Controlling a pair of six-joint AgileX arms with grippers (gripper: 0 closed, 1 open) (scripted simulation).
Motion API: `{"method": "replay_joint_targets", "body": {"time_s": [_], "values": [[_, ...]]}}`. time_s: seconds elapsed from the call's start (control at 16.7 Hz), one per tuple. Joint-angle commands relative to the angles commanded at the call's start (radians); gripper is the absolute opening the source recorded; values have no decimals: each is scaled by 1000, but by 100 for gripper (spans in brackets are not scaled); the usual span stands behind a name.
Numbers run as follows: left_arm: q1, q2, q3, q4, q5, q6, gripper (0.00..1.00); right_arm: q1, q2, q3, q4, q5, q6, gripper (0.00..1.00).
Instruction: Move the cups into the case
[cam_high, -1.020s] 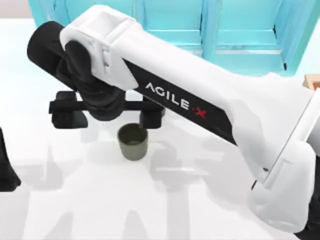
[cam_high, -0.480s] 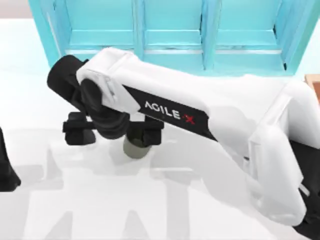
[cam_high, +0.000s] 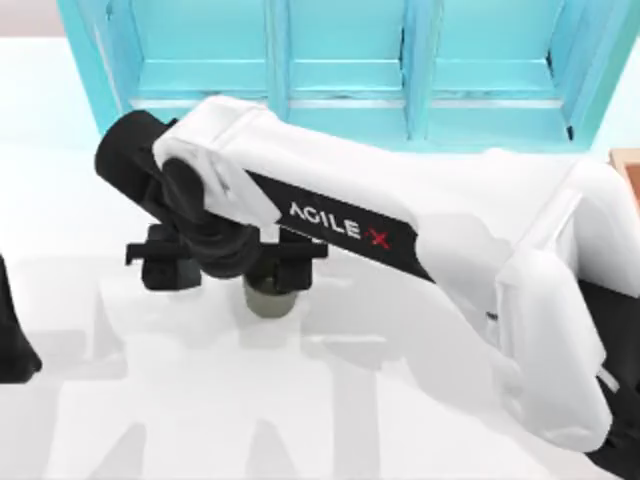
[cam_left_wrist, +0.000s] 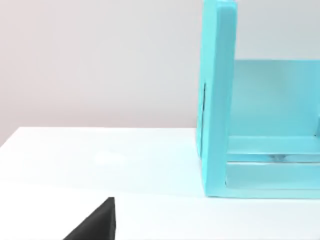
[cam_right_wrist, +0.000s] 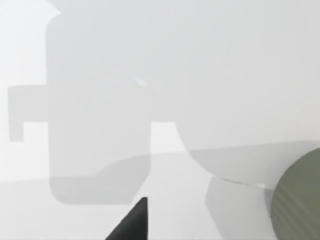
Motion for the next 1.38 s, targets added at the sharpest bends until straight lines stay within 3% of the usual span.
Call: {"method": "replay_joint_targets", "body": {"time_s": [0.48,1.08,1.38], "values": [[0,0,0,0,0,0,100,0,0,0,0,0,0,2],[0,0,0,0,0,0,100,3,-7,-10,-2,1,-3,0],[0,0,0,0,0,0,100,-48,-158,-137,-14,-9,-49,0]]}}
